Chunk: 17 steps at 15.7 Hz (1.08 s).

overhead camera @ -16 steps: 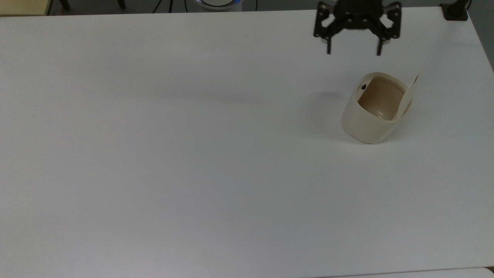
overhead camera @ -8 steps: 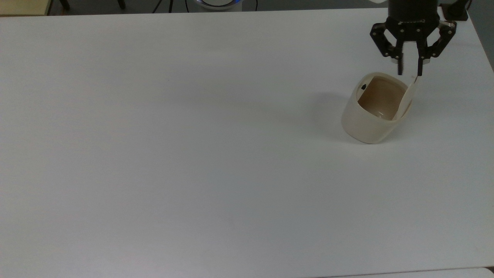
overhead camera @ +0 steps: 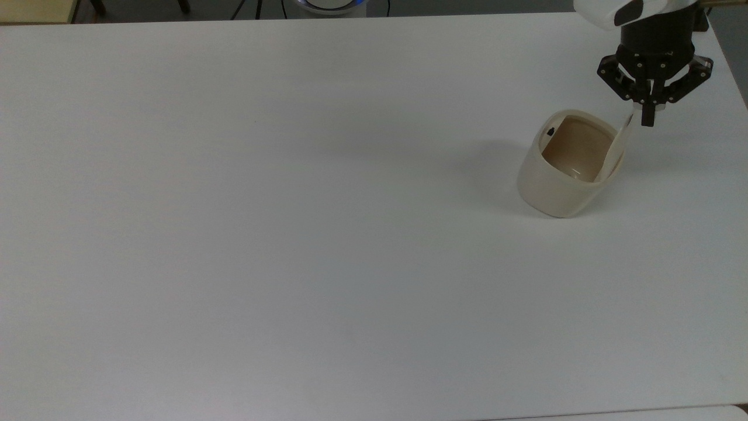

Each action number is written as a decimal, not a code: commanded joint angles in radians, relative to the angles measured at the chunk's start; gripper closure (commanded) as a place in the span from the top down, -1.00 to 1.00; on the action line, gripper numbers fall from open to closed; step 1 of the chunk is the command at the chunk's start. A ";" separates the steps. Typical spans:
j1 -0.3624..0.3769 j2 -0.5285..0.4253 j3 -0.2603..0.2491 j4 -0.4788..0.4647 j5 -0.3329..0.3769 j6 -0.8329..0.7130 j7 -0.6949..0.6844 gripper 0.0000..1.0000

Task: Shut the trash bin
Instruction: 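Lower the gripper beside the raised lid's edge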

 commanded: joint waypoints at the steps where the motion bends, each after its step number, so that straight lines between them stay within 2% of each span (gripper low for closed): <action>1: 0.002 0.013 0.020 0.019 -0.040 0.013 0.035 -1.00; 17: -0.008 0.011 0.022 -0.006 -0.085 0.008 0.032 -1.00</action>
